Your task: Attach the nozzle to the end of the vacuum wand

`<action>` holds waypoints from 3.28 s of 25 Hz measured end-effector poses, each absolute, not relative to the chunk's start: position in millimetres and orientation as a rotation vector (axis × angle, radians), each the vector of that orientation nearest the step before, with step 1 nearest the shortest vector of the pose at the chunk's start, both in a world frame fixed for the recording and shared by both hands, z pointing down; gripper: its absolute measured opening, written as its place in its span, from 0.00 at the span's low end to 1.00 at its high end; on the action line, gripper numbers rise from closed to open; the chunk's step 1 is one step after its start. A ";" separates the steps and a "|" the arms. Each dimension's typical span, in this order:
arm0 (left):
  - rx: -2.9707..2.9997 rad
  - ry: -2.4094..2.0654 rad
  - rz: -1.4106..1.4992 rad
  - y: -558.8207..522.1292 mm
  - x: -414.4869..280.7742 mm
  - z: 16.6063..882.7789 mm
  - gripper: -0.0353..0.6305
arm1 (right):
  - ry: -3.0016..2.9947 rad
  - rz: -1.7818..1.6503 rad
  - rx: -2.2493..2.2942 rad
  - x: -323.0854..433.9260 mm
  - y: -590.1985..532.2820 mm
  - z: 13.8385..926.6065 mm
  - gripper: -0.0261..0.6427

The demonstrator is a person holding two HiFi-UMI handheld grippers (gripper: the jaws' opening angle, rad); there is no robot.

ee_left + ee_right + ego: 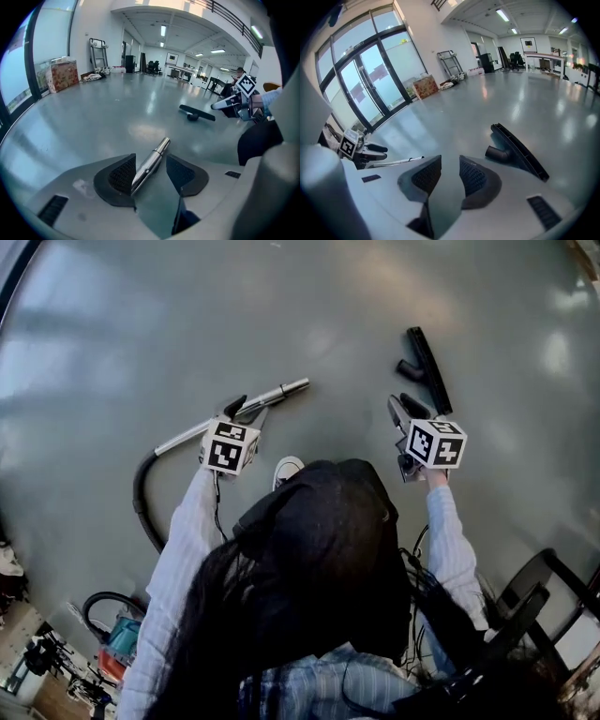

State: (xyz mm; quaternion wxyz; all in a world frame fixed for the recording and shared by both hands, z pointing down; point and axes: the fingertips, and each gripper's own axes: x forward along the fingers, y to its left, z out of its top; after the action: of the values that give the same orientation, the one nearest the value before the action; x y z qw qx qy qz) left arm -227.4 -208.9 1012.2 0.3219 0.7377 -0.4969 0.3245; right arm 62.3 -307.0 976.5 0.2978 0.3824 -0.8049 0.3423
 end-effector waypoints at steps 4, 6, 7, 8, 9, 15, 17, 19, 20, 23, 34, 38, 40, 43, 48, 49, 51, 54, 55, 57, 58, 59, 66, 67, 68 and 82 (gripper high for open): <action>2.002 -1.245 0.977 -208.8 -225.2 1056.2 0.36 | -2.162 0.849 1.043 59.0 -323.1 1009.7 0.21; 2.034 -1.192 1.052 -207.3 -219.7 1073.7 0.38 | -2.154 0.823 1.049 62.9 -325.5 1017.8 0.22; 2.042 -1.166 1.090 -207.3 -216.9 1081.2 0.39 | -2.146 0.815 1.053 66.4 -326.6 1019.6 0.23; 2.045 -1.144 1.123 -207.3 -214.0 1087.2 0.39 | -2.136 0.812 1.056 71.2 -327.3 1020.3 0.23; 2.043 -1.126 1.148 -206.7 -210.7 1091.7 0.39 | -2.124 0.811 1.055 76.9 -327.3 1020.3 0.24; 2.007 -1.058 1.232 -206.3 -199.9 1111.1 0.39 | -2.034 0.763 1.053 118.6 -341.2 1026.8 0.31; 1.979 -1.064 1.226 -209.5 -203.0 1118.6 0.40 | -1.989 0.713 1.064 130.0 -354.6 1032.0 0.37; 1.948 -1.086 1.203 -215.2 -207.6 1121.6 0.40 | -1.931 0.652 1.053 139.2 -369.2 1039.2 0.40; 1.934 -1.097 1.197 -217.4 -209.4 1123.3 0.40 | -1.901 0.612 1.036 143.0 -376.6 1043.6 0.41; 1.915 -1.091 1.220 -213.9 -215.0 1135.3 0.40 | -1.812 0.460 0.949 153.1 -392.0 1066.3 0.42; 1.967 -0.991 1.175 -221.5 -218.2 1141.6 0.41 | -1.747 0.327 0.719 167.1 -419.6 1097.5 0.45; 1.974 -0.994 1.179 -214.9 -223.3 1147.6 0.41 | -1.801 0.456 0.779 173.2 -414.8 1096.9 0.45; 1.974 -0.991 1.179 -213.0 -224.3 1152.5 0.41 | -1.807 0.496 0.809 178.6 -413.1 1097.7 0.45; 1.973 -0.989 1.178 -213.9 -230.1 1158.2 0.41 | -1.801 0.494 0.857 185.3 -416.3 1093.1 0.45; 1.972 -1.000 1.219 -211.6 -239.2 1161.4 0.41 | -1.781 0.595 0.846 188.3 -405.7 1104.8 0.45; 1.973 -1.006 1.232 -211.6 -239.8 1163.7 0.41 | -1.755 0.601 0.818 189.4 -401.6 1116.4 0.45; 1.978 -1.016 1.251 -213.5 -238.0 1165.2 0.41 | -1.705 0.588 0.789 195.1 -400.3 1133.3 0.45; 1.988 -1.028 1.265 -216.0 -233.7 1161.8 0.41 | -1.672 0.583 0.834 200.2 -411.1 1137.9 0.45; 1.991 -1.033 1.269 -215.7 -232.6 1160.5 0.41 | -1.664 0.596 0.845 200.7 -412.3 1140.1 0.45; 1.993 -1.043 1.279 -214.6 -230.2 1159.7 0.41 | -1.636 0.614 0.847 201.9 -410.6 1146.9 0.45; 1.992 -1.046 1.284 -214.2 -229.6 1160.6 0.41 | -1.623 0.614 0.842 202.0 -409.5 1149.6 0.45; 1.990 -1.049 1.289 -213.9 -229.6 1162.0 0.42 | -1.614 0.609 0.838 201.5 -409.1 1151.1 0.44; 2.003 -1.038 1.397 -219.5 -219.4 1158.7 0.42 | -1.724 0.562 0.811 186.7 -414.5 1129.6 0.41; 1.998 -1.020 1.407 -219.7 -220.3 1159.7 0.42 | -1.743 0.538 0.777 176.5 -413.9 1129.3 0.41; 1.989 -0.998 1.418 -219.2 -221.7 1162.1 0.42 | -1.765 0.514 0.727 163.7 -411.3 1131.7 0.41; 2.015 -0.961 1.409 -219.5 -221.7 1161.0 0.41 | -1.937 0.192 0.174 -22.4 -362.6 1128.3 0.40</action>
State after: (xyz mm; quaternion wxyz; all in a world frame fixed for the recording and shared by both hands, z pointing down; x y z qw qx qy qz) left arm -221.7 -219.5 1161.0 0.2483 0.7393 -0.3527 0.5171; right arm -22.4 -362.6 1128.3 0.5595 0.0739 -0.8215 0.0816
